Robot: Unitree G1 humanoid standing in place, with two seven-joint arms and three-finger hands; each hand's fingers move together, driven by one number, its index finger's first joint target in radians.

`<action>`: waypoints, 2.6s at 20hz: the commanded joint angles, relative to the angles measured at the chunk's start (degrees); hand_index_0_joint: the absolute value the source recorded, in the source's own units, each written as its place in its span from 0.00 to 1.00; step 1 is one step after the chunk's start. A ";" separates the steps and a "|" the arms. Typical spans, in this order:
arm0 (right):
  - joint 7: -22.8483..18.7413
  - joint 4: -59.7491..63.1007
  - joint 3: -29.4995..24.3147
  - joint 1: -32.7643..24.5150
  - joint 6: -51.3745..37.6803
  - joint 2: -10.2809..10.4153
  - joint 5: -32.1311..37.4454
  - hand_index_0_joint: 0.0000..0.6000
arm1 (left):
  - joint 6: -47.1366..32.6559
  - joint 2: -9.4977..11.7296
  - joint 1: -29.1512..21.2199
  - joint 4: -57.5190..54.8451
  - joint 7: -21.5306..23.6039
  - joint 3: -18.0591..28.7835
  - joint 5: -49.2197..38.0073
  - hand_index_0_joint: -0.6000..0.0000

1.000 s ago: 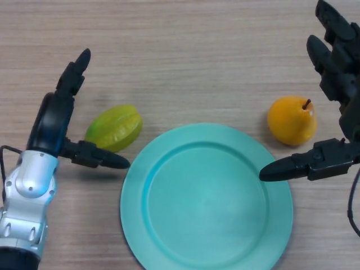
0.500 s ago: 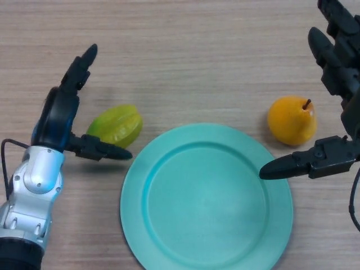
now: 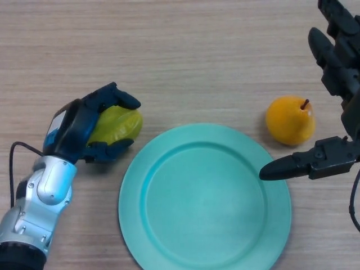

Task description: Pick up the yellow starfruit and place it on the plate

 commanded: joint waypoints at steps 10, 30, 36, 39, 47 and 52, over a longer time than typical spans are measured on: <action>-1.07 -3.82 -1.37 -2.18 -3.73 -0.53 -0.40 0.00 | -0.51 0.93 6.24 -30.87 -3.71 3.61 -1.03 0.00; -0.79 -3.88 -2.35 -0.84 -5.35 -0.83 -1.78 0.00 | 13.58 -6.85 13.13 -41.55 -18.94 -8.16 -0.55 1.00; -0.31 -3.59 -2.55 -1.17 -4.67 -1.03 -1.69 0.00 | 20.02 -5.04 12.36 -56.36 -20.94 -0.08 -15.25 1.00; -0.25 -3.63 -3.57 -1.26 -6.06 -1.23 -1.14 0.00 | 27.70 -1.98 10.11 -57.90 -18.62 7.10 -34.19 1.00; -0.99 -1.30 -3.89 -0.46 -10.15 -1.03 0.50 0.00 | 30.97 2.65 10.68 -58.44 -8.61 13.75 -44.28 1.00; 0.65 -1.47 -2.80 0.75 -9.32 -1.46 -1.15 0.00 | 32.57 2.04 11.52 -60.12 -7.93 13.36 -45.46 1.00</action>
